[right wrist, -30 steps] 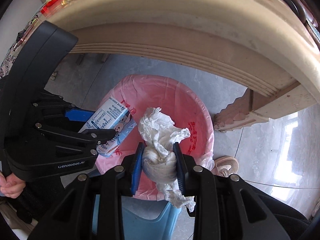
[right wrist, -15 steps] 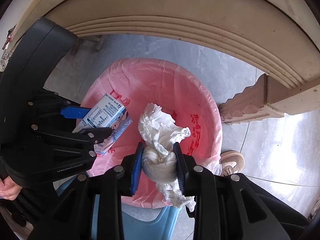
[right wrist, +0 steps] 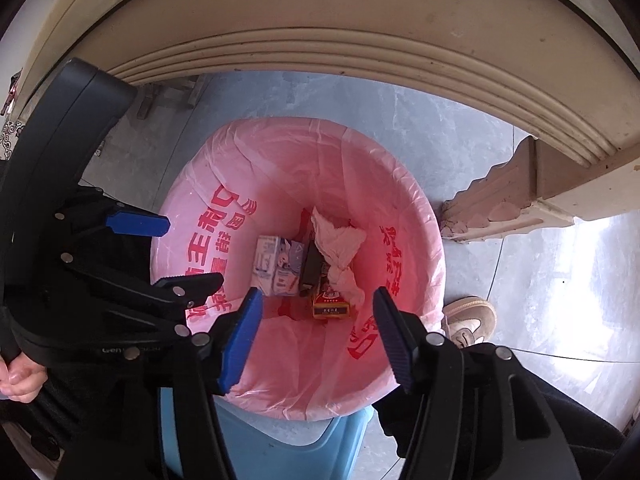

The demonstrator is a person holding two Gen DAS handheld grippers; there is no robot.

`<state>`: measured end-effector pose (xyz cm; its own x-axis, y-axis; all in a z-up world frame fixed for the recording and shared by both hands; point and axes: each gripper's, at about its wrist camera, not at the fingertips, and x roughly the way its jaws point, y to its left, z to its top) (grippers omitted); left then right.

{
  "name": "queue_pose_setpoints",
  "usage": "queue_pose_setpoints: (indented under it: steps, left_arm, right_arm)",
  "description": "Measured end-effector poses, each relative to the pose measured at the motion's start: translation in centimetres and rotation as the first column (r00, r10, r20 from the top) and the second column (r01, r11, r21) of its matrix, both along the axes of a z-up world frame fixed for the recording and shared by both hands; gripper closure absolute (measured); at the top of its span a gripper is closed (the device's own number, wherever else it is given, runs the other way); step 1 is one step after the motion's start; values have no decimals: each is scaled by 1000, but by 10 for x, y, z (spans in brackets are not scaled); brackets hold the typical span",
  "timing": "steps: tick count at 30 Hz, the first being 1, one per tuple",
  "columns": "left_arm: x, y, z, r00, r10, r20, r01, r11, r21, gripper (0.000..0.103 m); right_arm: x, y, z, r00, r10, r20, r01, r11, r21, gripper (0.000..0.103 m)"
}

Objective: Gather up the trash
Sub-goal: 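Open the left tool over the bin while the right tool releases the tissue, then raise both open tools from the bin toward the snack bar and barcode box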

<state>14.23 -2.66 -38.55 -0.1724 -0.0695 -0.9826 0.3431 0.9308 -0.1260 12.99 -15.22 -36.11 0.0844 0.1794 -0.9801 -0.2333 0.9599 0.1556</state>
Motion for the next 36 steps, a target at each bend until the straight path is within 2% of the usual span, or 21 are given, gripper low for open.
queue_pose_setpoints:
  steps: [7,10,13,17,19,22,24,28,31,36]
  left_arm:
    - [-4,-2,13,998,-27,50,25,999,28,33]
    - [-11,-1,34,994,-62,95,60,998,22,33]
    - [-23,2,69,977,-115,177,111,993,32,32]
    - [-37,22,134,945,-135,297,138,990,12,32]
    - [-39,36,171,926,-119,359,137,990,-23,23]
    - [-38,57,230,891,-94,445,141,987,-74,16]
    - [-35,67,266,873,-97,478,161,982,-95,11]
    - [-29,77,332,815,-154,558,213,976,-41,11]
    - [-29,81,369,776,-229,587,303,953,-28,8]
    - [-17,82,396,730,-340,592,385,921,55,8]
  right_arm:
    - [-4,3,15,999,20,26,-20,1000,4,38]
    - [-11,3,38,996,39,80,-41,999,19,33]
    - [-20,-1,70,987,57,149,-64,997,40,33]
    - [-31,-4,128,957,89,277,-98,995,21,33]
    - [-35,-7,165,929,84,359,-110,992,54,32]
    - [-38,-11,223,878,70,473,-142,983,119,11]
    - [-39,-11,261,841,77,535,-176,975,137,9]
    - [-32,-6,326,801,153,578,-283,949,140,7]
    - [-23,-7,367,781,197,593,-356,920,163,7]
    - [-8,6,411,738,283,613,-426,899,98,7]
